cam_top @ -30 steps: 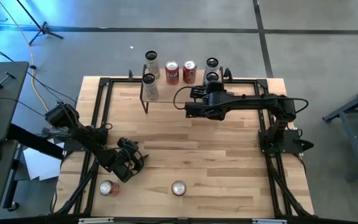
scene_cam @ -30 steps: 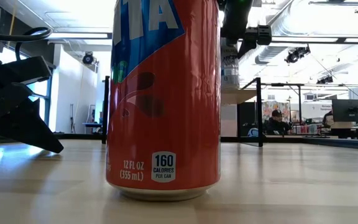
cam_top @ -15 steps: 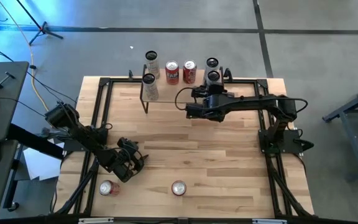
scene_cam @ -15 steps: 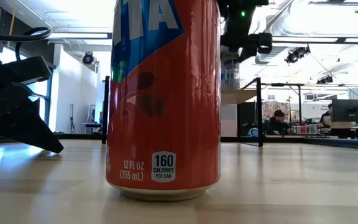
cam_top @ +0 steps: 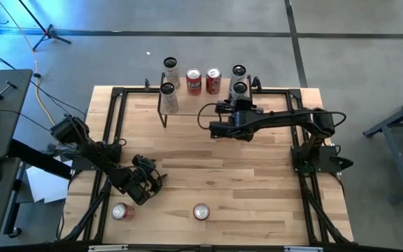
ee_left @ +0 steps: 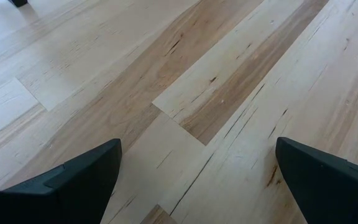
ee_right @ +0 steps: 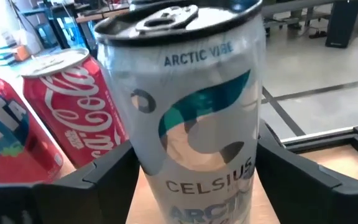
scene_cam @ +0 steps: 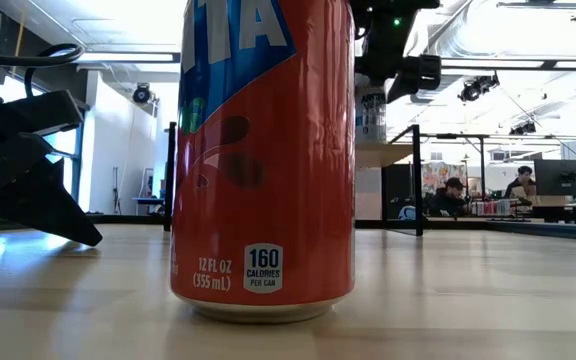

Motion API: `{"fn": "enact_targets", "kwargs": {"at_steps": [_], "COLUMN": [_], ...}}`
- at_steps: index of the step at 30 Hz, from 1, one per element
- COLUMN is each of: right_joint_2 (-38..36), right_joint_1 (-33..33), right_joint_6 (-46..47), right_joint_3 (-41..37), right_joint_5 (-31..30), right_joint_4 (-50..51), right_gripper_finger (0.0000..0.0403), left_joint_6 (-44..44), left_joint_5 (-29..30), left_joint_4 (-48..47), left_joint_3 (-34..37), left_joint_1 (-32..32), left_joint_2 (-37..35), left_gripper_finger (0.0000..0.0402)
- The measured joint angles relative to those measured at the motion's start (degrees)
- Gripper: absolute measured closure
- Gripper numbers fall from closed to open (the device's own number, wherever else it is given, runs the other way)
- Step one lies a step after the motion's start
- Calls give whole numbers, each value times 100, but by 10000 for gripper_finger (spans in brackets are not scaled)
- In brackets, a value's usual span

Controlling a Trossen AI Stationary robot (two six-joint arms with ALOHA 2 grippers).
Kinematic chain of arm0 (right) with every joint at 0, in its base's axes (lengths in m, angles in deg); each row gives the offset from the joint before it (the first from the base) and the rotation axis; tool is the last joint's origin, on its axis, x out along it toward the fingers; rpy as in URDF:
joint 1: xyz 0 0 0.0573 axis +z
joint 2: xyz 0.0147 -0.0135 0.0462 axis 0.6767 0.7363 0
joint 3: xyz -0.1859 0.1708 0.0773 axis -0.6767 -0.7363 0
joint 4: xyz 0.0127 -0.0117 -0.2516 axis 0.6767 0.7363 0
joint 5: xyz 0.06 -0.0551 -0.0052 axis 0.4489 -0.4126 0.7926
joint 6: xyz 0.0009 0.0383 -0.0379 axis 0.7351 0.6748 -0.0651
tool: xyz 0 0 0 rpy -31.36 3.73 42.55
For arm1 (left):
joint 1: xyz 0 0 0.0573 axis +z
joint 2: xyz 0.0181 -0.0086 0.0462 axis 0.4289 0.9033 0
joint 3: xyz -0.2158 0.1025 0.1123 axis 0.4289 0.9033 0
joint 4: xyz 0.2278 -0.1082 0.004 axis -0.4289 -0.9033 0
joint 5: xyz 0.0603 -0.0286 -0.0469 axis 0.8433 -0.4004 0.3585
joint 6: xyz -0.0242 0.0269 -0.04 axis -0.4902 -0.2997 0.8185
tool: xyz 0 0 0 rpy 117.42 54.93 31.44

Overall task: Place canned beverage on shelf
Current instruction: Put the white and blue soda can on the shelf aligned with the other white and blue soda can, then put the red soda can on the shelf aligned with the other red soda can

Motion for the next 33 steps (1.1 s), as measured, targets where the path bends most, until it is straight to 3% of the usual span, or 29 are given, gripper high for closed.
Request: {"fn": "enact_targets", "kwargs": {"at_steps": [10, 20, 28, 33], "right_joint_2": [0, 0, -143, -298], "right_joint_1": [0, 151, 716, 1308], "right_joint_6": [-85, -302, 566, 961], "right_joint_3": [0, 0, 2, 4], "right_joint_5": [-106, -88, 831, 1826], "right_joint_4": [27, 186, 881, 1352], "right_gripper_finger": [78, 6, 4, 4], "left_joint_6": [0, 0, 0, 0], "left_joint_5": [0, 0, 0, -2], "left_joint_4": [0, 0, 2, 38], "left_joint_3": [1, 0, 1, 0], "left_joint_1": [1, 1, 1, 0], "left_joint_2": [0, -1, 0, 0], "left_gripper_finger": [2, 2, 2, 2]}}
